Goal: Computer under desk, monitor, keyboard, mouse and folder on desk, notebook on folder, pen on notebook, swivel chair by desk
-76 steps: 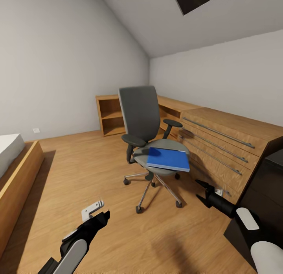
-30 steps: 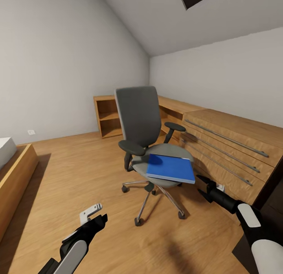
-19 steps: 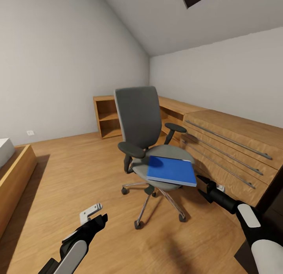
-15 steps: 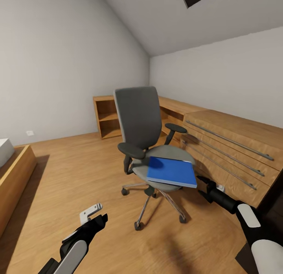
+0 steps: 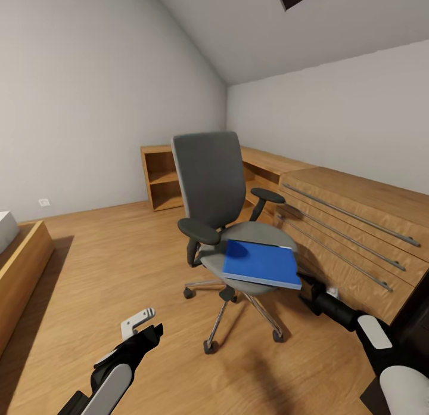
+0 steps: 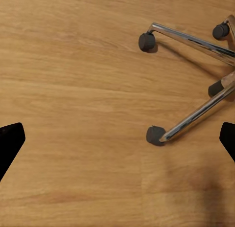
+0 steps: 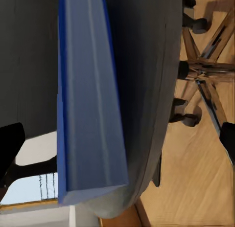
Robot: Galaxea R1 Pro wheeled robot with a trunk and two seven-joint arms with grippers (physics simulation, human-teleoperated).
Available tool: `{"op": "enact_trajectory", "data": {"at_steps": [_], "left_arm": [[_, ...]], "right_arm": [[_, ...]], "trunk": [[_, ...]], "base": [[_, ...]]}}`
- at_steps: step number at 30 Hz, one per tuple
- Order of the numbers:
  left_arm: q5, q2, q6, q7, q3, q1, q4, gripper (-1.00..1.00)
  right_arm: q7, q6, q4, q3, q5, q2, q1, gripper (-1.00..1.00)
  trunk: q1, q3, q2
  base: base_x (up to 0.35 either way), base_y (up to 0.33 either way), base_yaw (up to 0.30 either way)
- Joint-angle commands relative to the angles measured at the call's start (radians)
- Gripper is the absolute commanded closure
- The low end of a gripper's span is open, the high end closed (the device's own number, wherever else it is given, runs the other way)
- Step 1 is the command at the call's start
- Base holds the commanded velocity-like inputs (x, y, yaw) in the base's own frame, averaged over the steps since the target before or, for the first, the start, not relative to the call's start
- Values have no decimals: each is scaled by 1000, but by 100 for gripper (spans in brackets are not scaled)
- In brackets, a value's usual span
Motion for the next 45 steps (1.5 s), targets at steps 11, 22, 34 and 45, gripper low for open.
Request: {"op": "enact_trajectory", "data": {"at_steps": [11,22,34,45], "left_arm": [[4,1,3,6,-2,-1,-1,-100],[4,1,3,5,-2,-1,-1,-100],[4,1,4,5,0,-1,-1,-100],[4,1,4,7,1,-1,-1,-100]], "right_arm": [[2,2,21,-3,2,0,-2,-100],[1,2,22,1,4,2,-2,-100],[1,0,18,1,5,2,-2,-100],[1,2,16,2,5,2,-2,-100]], "trunk": [[0,-1,0],[0,-1,0],[-1,7,0],[-2,11,0]], "base": [[0,0,0],[0,49,0],[0,13,0],[0,0,0]]}}
